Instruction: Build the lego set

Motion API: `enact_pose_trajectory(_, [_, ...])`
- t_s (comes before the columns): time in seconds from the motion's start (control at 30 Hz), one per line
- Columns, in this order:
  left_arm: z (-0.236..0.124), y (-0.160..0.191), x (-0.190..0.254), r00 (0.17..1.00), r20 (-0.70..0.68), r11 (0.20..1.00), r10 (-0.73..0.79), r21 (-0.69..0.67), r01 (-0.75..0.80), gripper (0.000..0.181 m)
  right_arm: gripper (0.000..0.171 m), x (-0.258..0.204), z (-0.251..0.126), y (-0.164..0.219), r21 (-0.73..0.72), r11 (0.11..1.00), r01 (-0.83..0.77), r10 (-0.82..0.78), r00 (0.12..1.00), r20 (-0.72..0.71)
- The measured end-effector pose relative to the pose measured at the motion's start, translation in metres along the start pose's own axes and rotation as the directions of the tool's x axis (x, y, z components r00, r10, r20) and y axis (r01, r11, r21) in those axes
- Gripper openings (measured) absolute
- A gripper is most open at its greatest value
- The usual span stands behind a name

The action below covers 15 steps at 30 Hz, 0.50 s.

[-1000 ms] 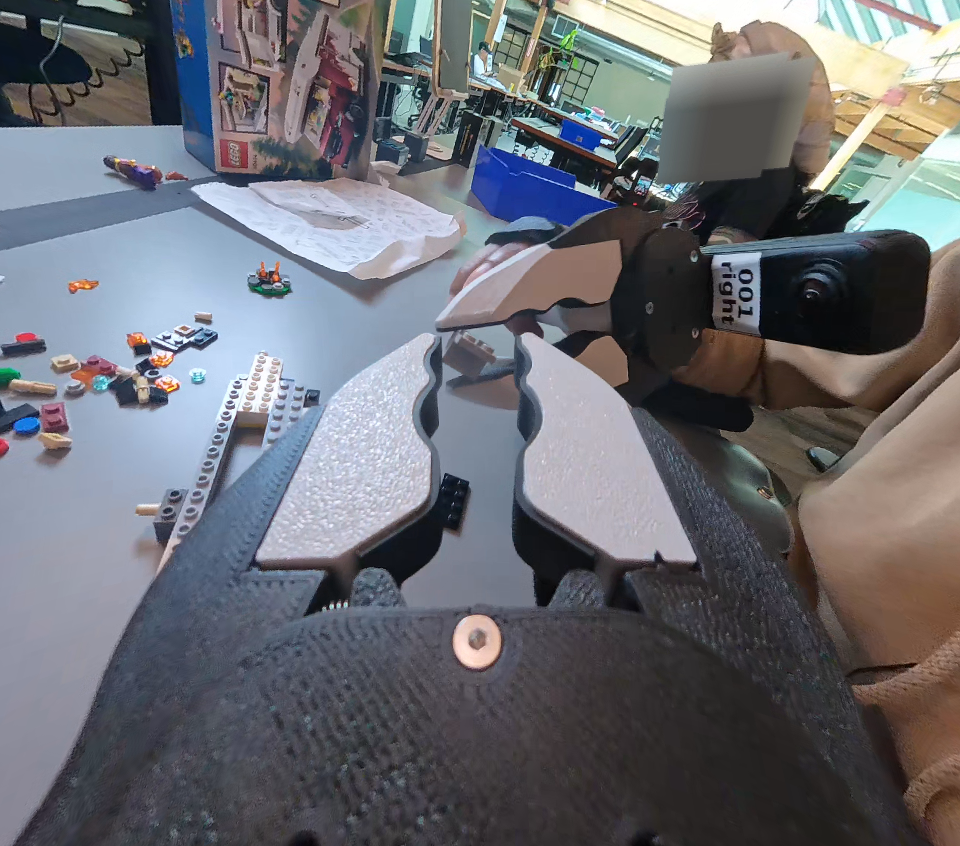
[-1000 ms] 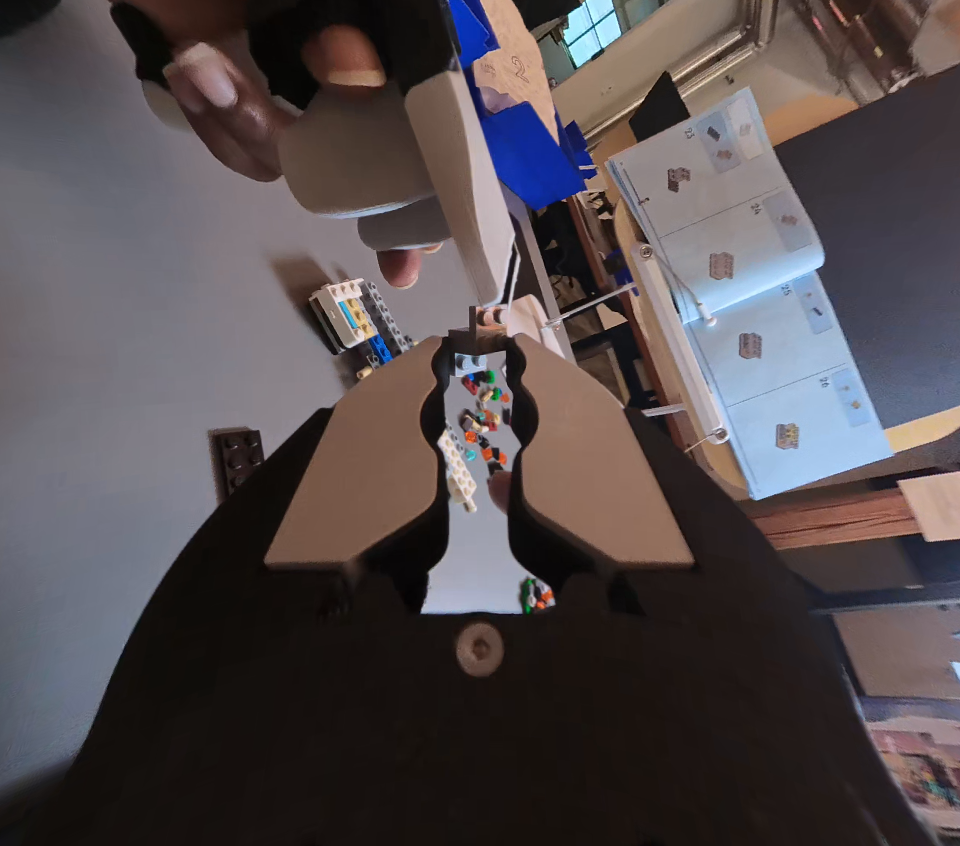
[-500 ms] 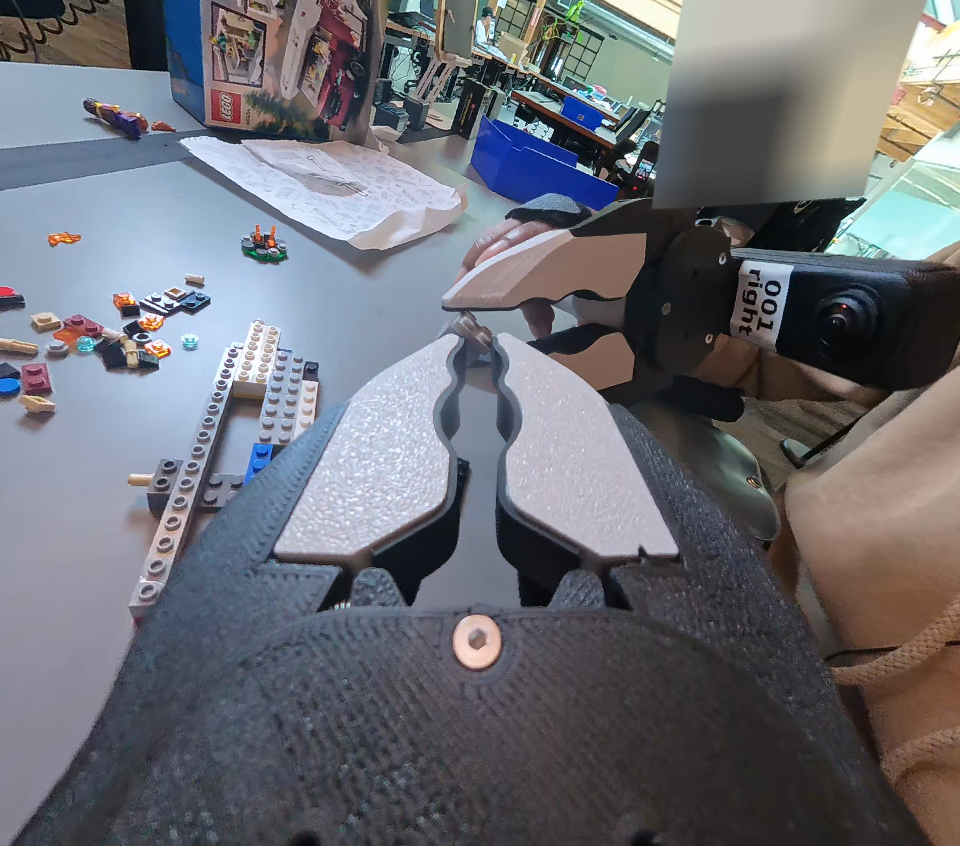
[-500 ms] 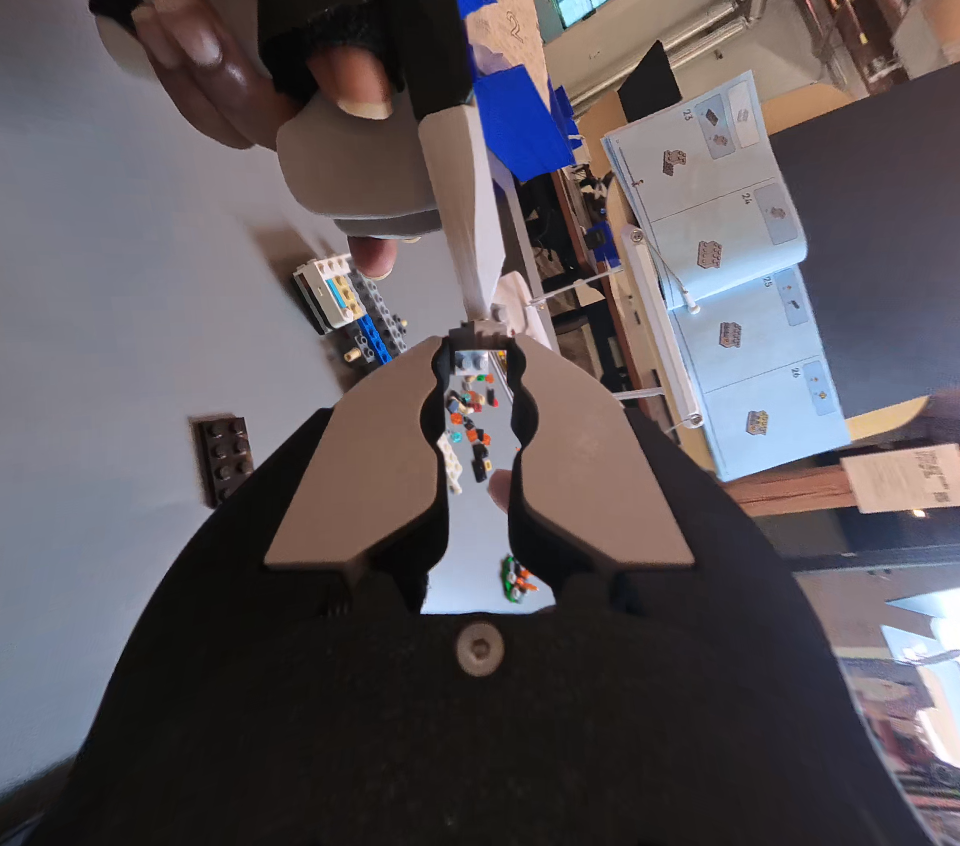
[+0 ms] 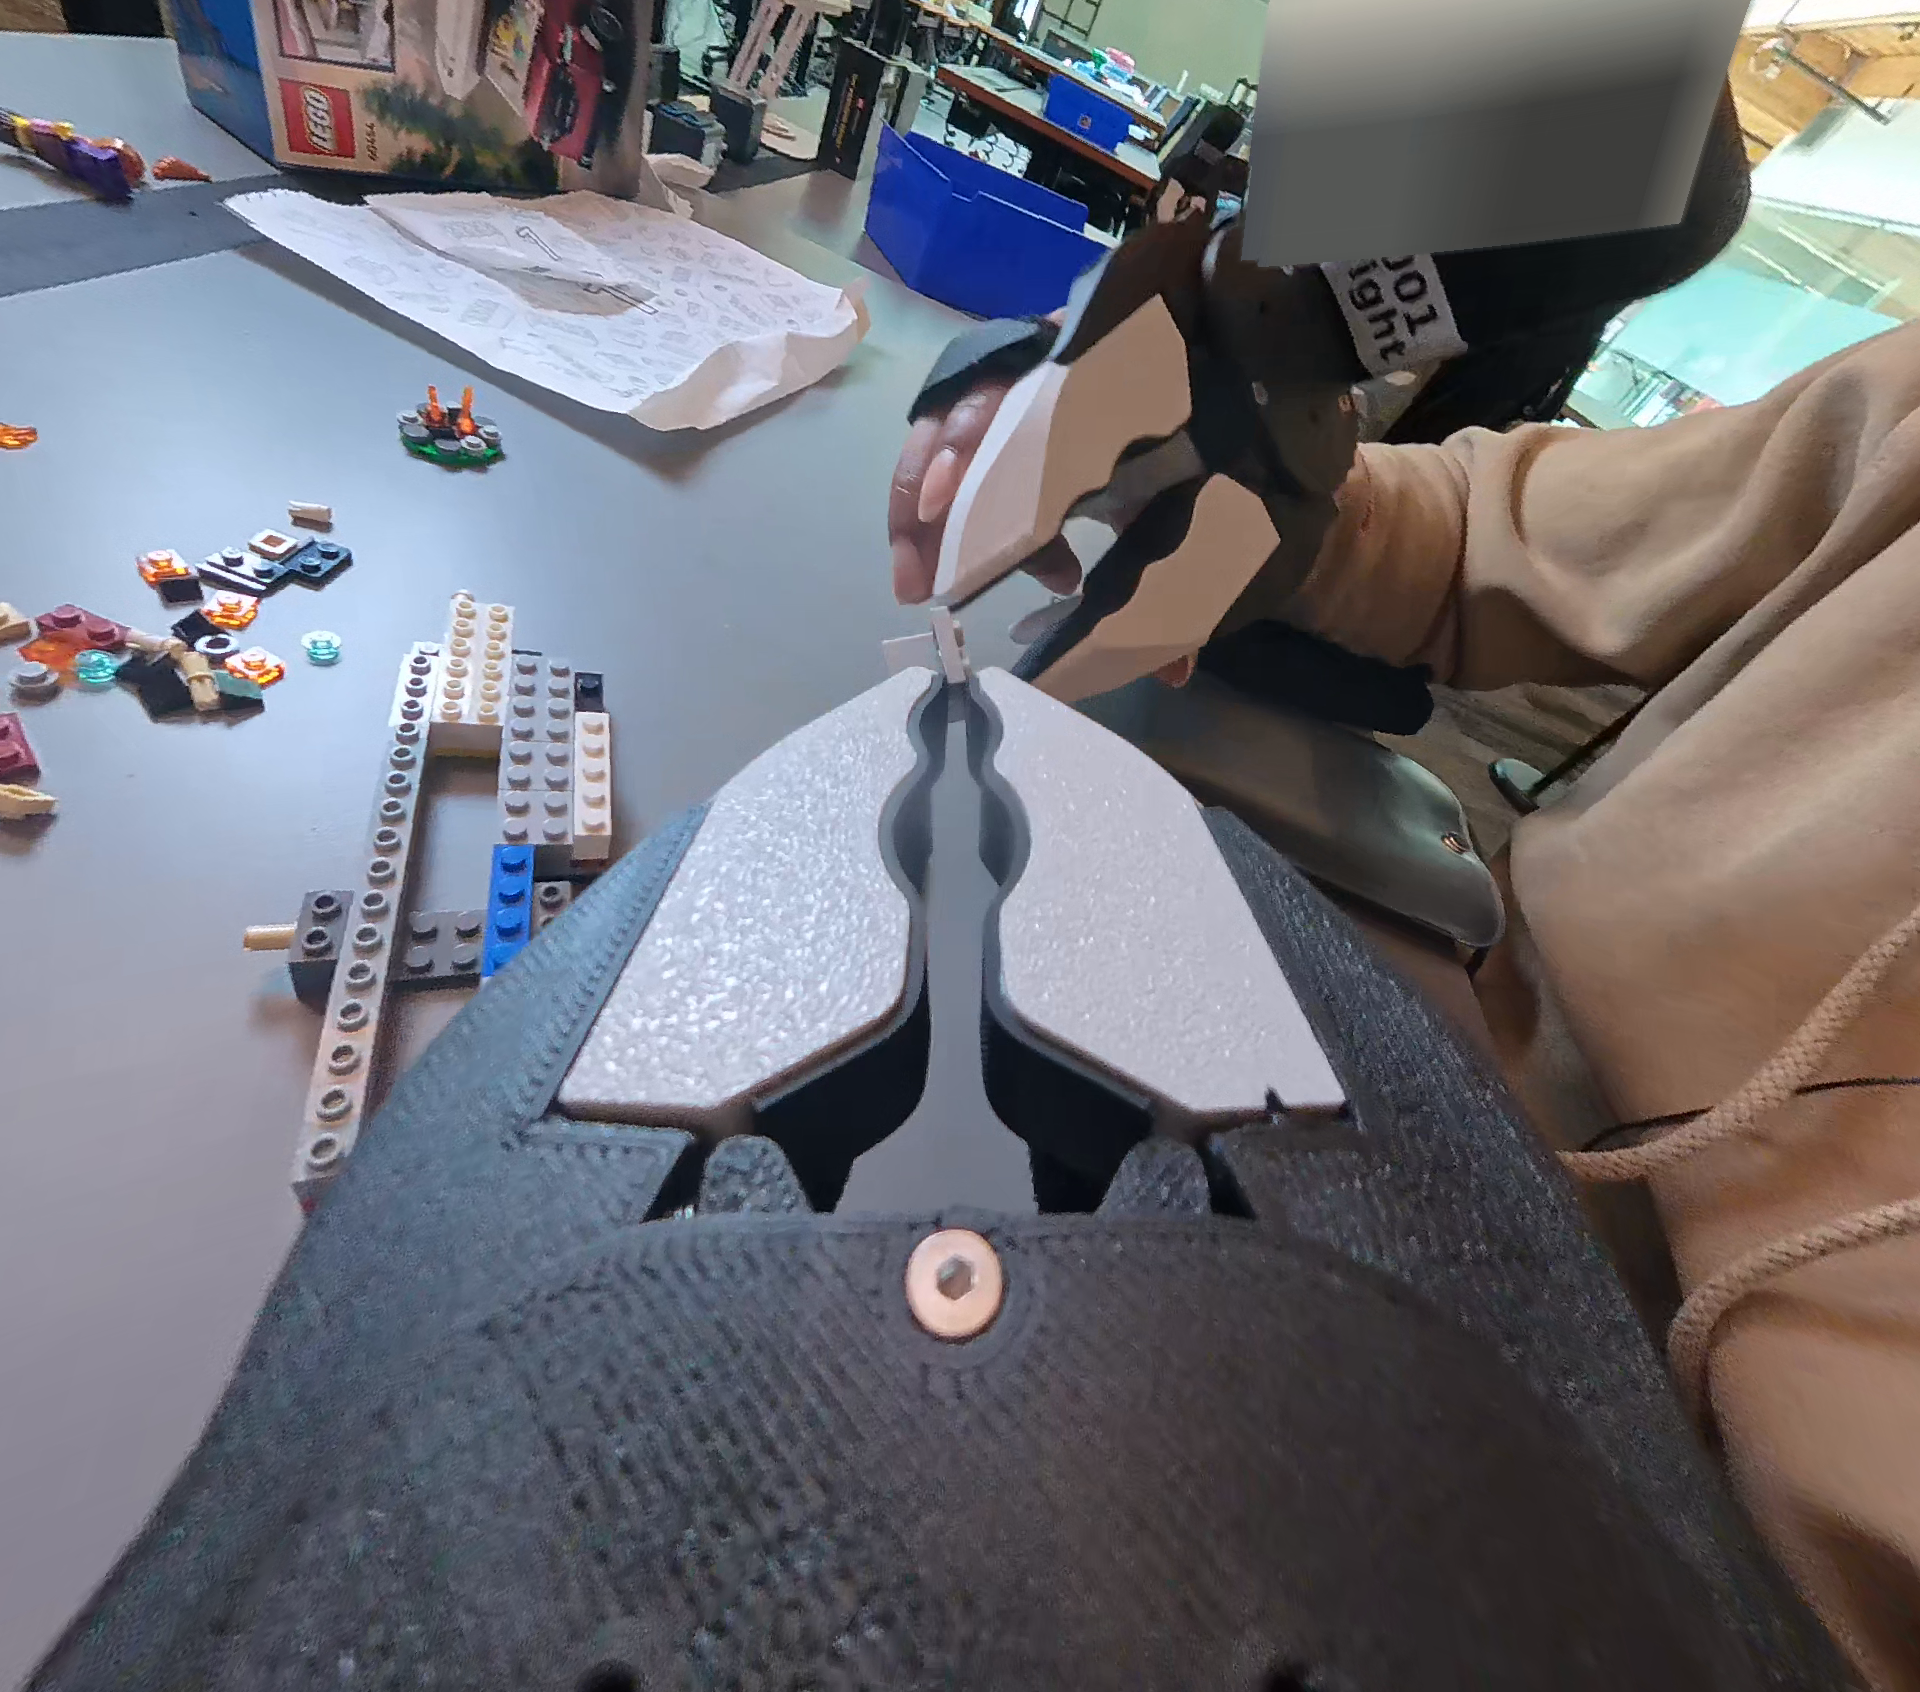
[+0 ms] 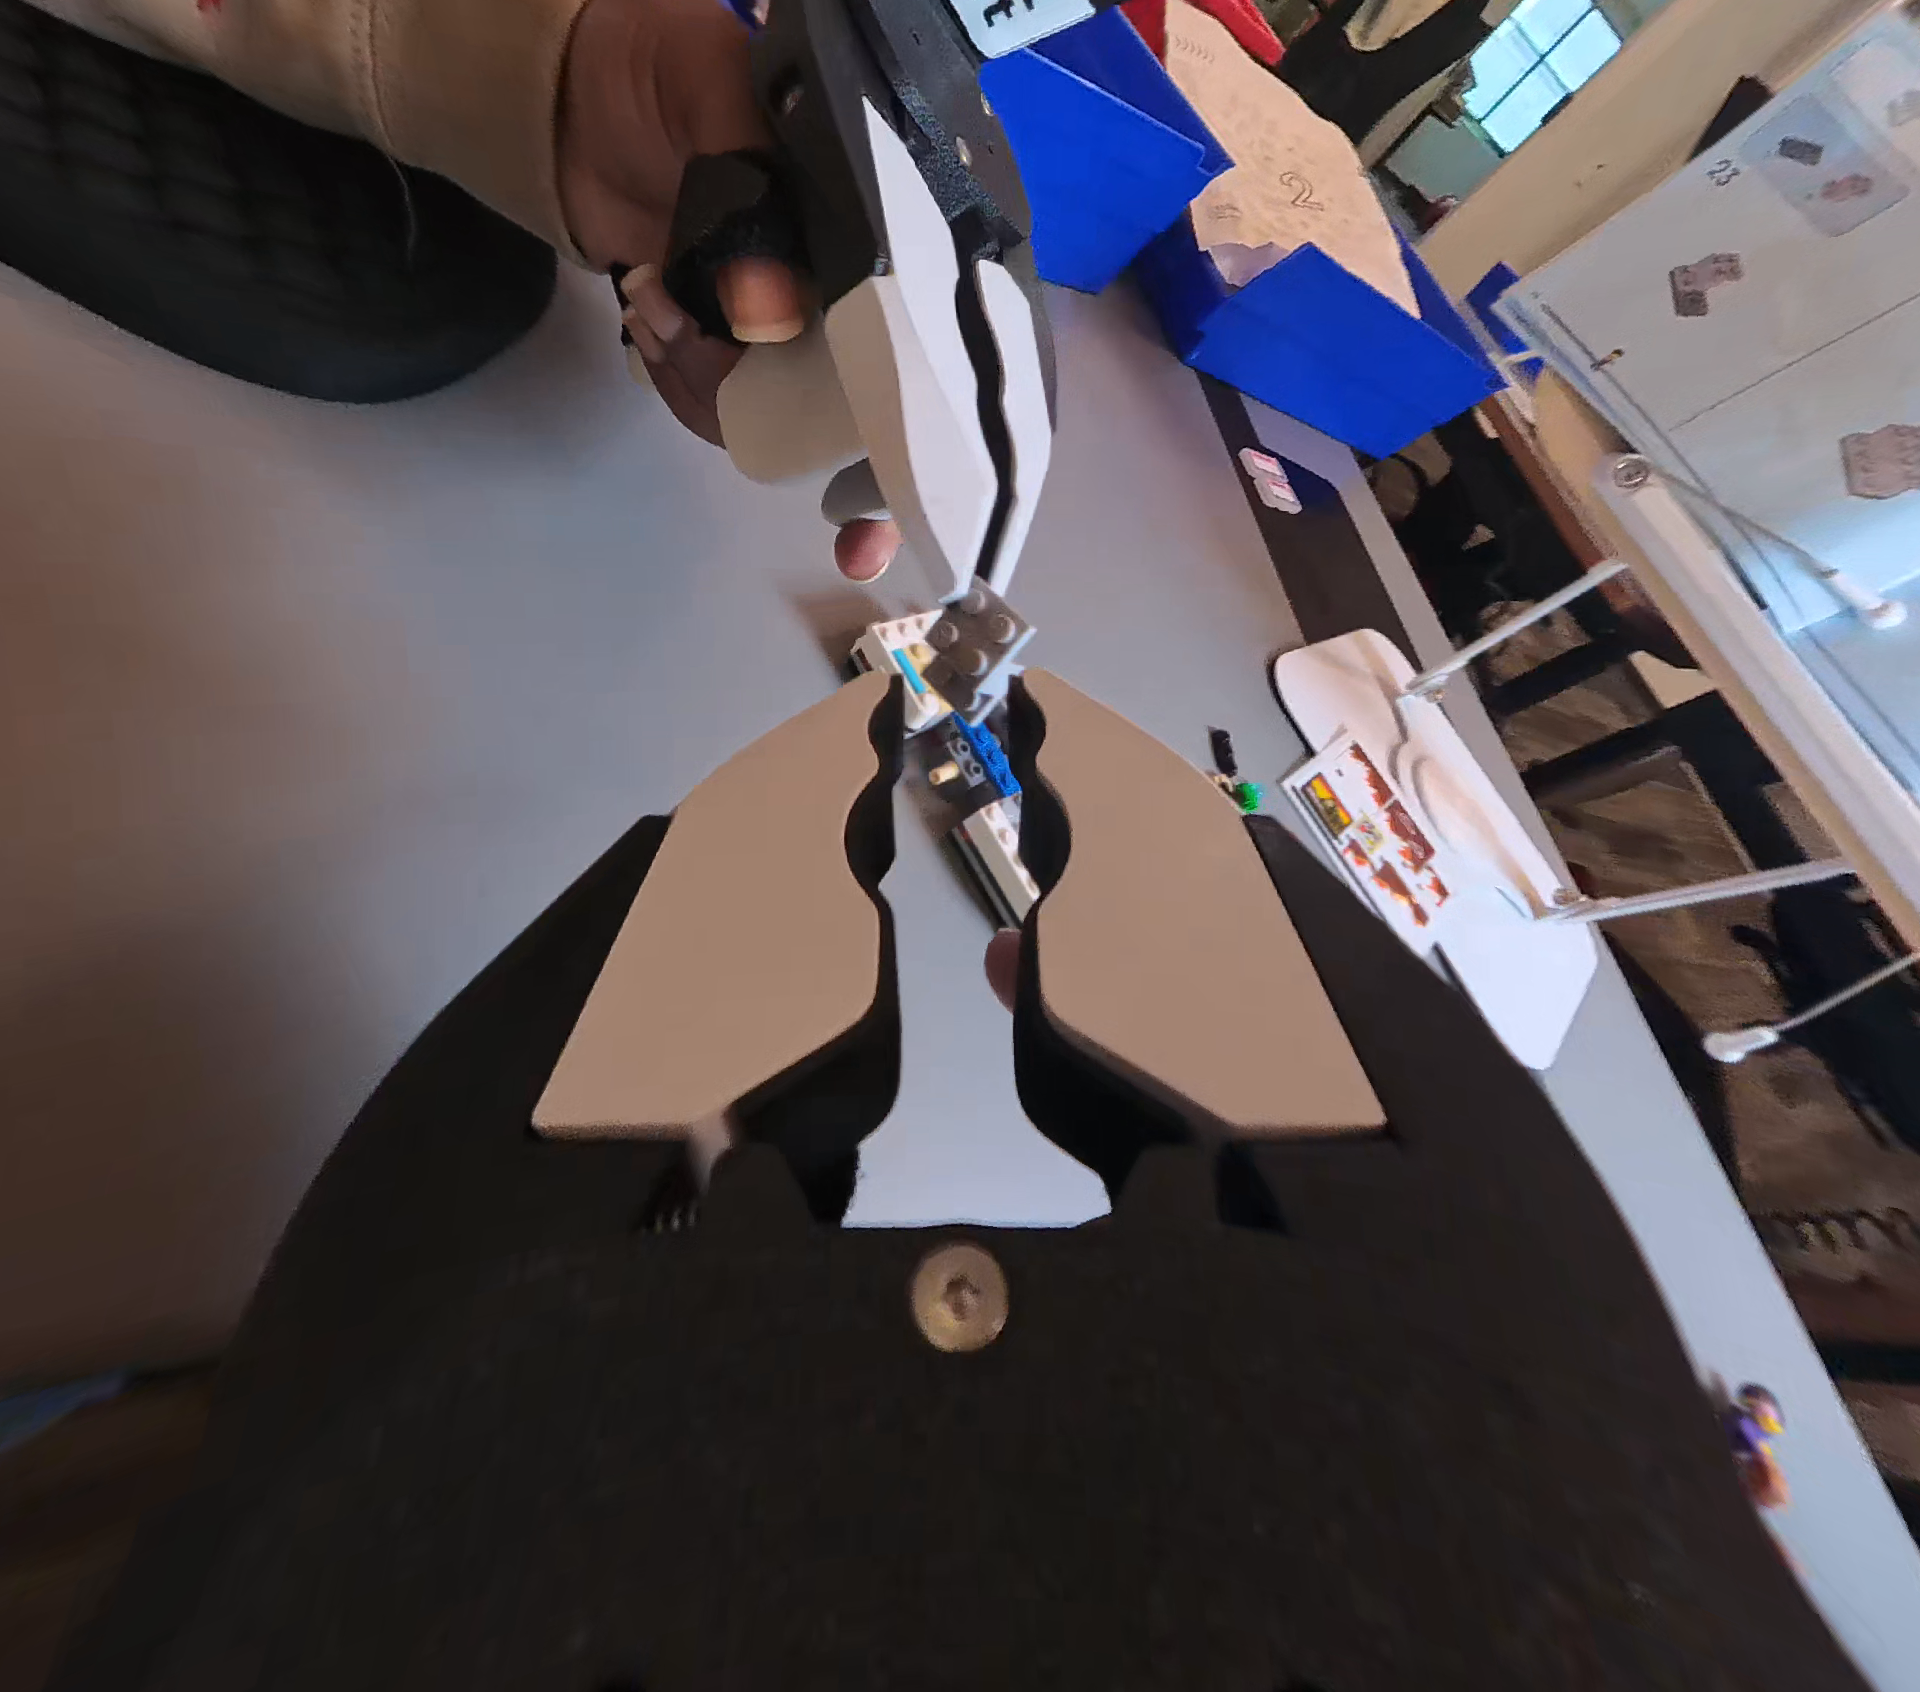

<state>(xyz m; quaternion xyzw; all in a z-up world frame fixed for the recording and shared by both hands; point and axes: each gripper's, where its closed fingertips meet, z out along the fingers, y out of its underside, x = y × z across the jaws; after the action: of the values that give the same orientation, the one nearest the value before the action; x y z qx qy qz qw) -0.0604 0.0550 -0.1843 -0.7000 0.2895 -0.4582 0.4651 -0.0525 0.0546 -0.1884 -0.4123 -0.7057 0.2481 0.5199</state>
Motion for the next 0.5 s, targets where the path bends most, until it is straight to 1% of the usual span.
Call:
enact_pose_trajectory(0.07, [0.002,0.007,0.005,0.999,-0.036,0.999,-0.008,-0.042,0.007,0.003,0.025,-0.001,-0.002,0.004,-0.012,1.000,-0.018,0.018,0.999,0.036])
enact_pose_trajectory(0.1, [0.004,0.010,0.006,0.999,-0.048,0.998,-0.013,-0.059,0.011,0.003,0.026,-0.001,-0.003,0.006,-0.011,1.000,-0.016,0.017,0.999,0.046])
enact_pose_trajectory(0.27, [0.010,0.026,0.014,0.993,-0.105,0.990,-0.052,-0.139,0.037,0.003,0.025,-0.017,-0.003,0.006,-0.016,1.000,0.018,-0.016,0.992,0.126])
enact_pose_trajectory(0.4, [0.014,0.034,0.017,0.989,-0.123,0.982,-0.079,-0.178,0.057,0.003,0.023,-0.028,-0.001,0.011,-0.036,0.998,0.058,-0.051,0.983,0.177])
enact_pose_trajectory(0.5, [0.015,0.037,0.017,0.986,-0.127,0.977,-0.112,-0.193,0.086,0.003,0.019,-0.031,0.000,0.013,-0.050,0.991,0.126,-0.116,0.978,0.172])
